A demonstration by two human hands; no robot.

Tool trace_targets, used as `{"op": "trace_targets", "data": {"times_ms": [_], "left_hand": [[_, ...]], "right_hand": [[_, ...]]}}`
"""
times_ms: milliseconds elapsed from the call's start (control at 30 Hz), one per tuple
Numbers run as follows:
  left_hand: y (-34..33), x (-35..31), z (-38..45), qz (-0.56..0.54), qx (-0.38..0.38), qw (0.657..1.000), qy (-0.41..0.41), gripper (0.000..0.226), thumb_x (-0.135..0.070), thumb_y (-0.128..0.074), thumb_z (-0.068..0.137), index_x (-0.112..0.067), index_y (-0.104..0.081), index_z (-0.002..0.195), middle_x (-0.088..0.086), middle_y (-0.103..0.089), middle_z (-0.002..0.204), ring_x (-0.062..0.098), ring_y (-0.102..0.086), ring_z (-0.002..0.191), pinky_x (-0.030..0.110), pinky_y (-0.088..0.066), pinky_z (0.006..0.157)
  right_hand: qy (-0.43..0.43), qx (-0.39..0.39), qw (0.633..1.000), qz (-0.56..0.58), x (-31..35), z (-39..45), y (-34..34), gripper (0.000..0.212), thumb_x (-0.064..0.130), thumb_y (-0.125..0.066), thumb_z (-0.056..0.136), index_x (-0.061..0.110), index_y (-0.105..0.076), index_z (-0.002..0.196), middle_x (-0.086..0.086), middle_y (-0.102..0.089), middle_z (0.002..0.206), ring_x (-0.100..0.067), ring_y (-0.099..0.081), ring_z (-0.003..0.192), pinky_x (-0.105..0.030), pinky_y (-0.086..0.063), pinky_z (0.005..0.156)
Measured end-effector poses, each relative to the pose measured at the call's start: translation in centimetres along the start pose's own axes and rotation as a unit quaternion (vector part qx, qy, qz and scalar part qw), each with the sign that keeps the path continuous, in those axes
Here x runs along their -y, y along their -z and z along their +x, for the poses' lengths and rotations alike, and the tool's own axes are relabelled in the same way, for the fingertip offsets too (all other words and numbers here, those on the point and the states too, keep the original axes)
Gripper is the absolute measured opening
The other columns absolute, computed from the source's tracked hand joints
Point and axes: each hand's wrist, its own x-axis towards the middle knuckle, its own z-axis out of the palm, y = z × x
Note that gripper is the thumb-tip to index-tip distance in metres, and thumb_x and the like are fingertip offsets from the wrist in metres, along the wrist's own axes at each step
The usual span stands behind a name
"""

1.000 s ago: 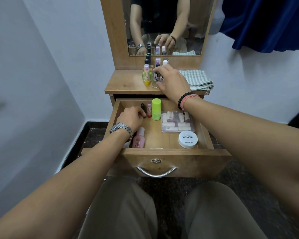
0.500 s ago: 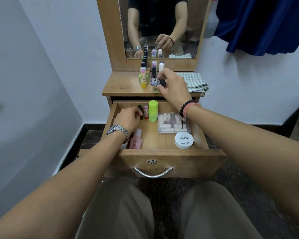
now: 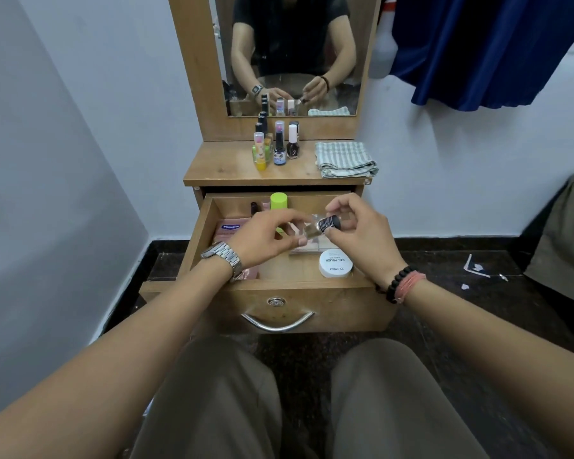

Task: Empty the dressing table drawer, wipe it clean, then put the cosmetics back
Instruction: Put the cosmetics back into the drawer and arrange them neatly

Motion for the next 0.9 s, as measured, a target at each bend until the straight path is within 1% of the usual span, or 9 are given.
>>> {"op": "trace_targets", "data": {"times_ms": [100,200,267,333,467,600,700,800,900], "left_hand": [[-0.6,-1.1,-0.3,0.033,0.001,0.999,-0.021,0.033,-0.032,-0.068,0.086,-0.021,-0.063,0.117,-0.008,-0.065,0.099,0.01,-0.061,0.088,0.033,-0.053,0.078],[-0.8,-1.9,-0.3,0.044,-0.029,0.998,-0.026,0.028,-0.032,-0.069,0.085,-0.017,-0.066,0.108,-0.009,-0.063,0.091,0.011,-0.06,0.083,0.033,-0.052,0.075],[-0.7,-2.1,-0.2,0.062,-0.032,0.997,-0.019,0.027,-0.033,-0.071,0.083,-0.017,-0.067,0.105,-0.008,-0.063,0.088,0.011,-0.059,0.081,0.033,-0.051,0.074],[-0.7,-1.7,-0.3,0.096,-0.027,0.995,0.01,0.028,-0.034,-0.071,0.082,-0.017,-0.067,0.103,-0.003,-0.067,0.088,0.014,-0.061,0.081,0.035,-0.051,0.073],[0.0,0.0,-0.2,0.148,-0.037,0.98,0.125,0.028,-0.034,-0.071,0.082,-0.016,-0.069,0.104,0.0,-0.071,0.096,0.016,-0.064,0.09,0.028,-0.05,0.077],[0.9,1.9,-0.1,0.055,-0.071,0.962,0.256,0.02,-0.033,-0.071,0.082,-0.016,-0.068,0.093,-0.004,-0.067,0.088,0.01,-0.06,0.084,0.021,-0.043,0.07],[1.1,3.0,-0.1,-0.055,-0.107,0.933,0.339,0.02,-0.039,-0.069,0.068,-0.019,-0.064,0.073,-0.004,-0.067,0.07,0.014,-0.059,0.07,0.023,-0.046,0.063],[1.4,3.7,0.1,-0.075,-0.119,0.917,0.374,0.015,-0.032,-0.068,0.071,-0.02,-0.059,0.066,-0.003,-0.061,0.064,0.017,-0.052,0.063,0.025,-0.042,0.059],[1.5,4.2,0.3,-0.07,-0.088,0.916,0.384,0.013,-0.025,-0.07,0.076,-0.021,-0.062,0.066,-0.004,-0.058,0.062,0.016,-0.048,0.059,0.023,-0.038,0.055]], "right_hand": [[-0.015,-0.007,0.999,0.041,0.5,-1.0,0.5,0.025,0.0,-0.066,0.08,0.015,-0.06,0.1,0.001,-0.066,0.101,0.002,-0.065,0.078,-0.004,-0.046,0.066],[-0.028,0.001,0.998,0.056,0.8,-1.6,0.7,0.029,0.001,-0.066,0.081,0.017,-0.058,0.103,0.002,-0.065,0.106,0.0,-0.065,0.084,-0.005,-0.047,0.069],[-0.04,0.02,0.998,0.04,0.8,-1.6,1.0,0.034,0.007,-0.068,0.082,0.021,-0.055,0.111,0.003,-0.063,0.11,-0.005,-0.063,0.093,-0.008,-0.046,0.076],[-0.057,0.037,0.997,0.025,0.7,-1.5,1.4,0.039,0.017,-0.068,0.085,0.023,-0.051,0.119,0.006,-0.058,0.115,-0.009,-0.058,0.101,-0.014,-0.043,0.082],[-0.071,0.065,0.995,-0.008,-0.6,-2.2,1.8,0.037,0.025,-0.064,0.09,0.023,-0.048,0.123,0.007,-0.056,0.12,-0.01,-0.056,0.107,-0.016,-0.04,0.083],[-0.059,0.085,0.994,-0.038,-1.6,-2.7,1.3,0.037,0.028,-0.06,0.093,0.022,-0.048,0.127,0.003,-0.058,0.125,-0.013,-0.055,0.114,-0.026,-0.043,0.097],[-0.052,0.095,0.993,-0.049,-1.5,-2.8,1.1,0.037,0.032,-0.058,0.093,0.025,-0.047,0.128,0.005,-0.057,0.126,-0.014,-0.054,0.114,-0.036,-0.045,0.1],[-0.052,0.103,0.991,-0.07,-1.6,-3.0,1.1,0.036,0.034,-0.057,0.094,0.025,-0.046,0.127,0.006,-0.056,0.125,-0.014,-0.054,0.113,-0.039,-0.045,0.099],[-0.052,0.105,0.99,-0.08,-1.7,-3.0,1.1,0.036,0.034,-0.057,0.094,0.025,-0.046,0.127,0.006,-0.056,0.125,-0.014,-0.054,0.112,-0.039,-0.046,0.098]]}}
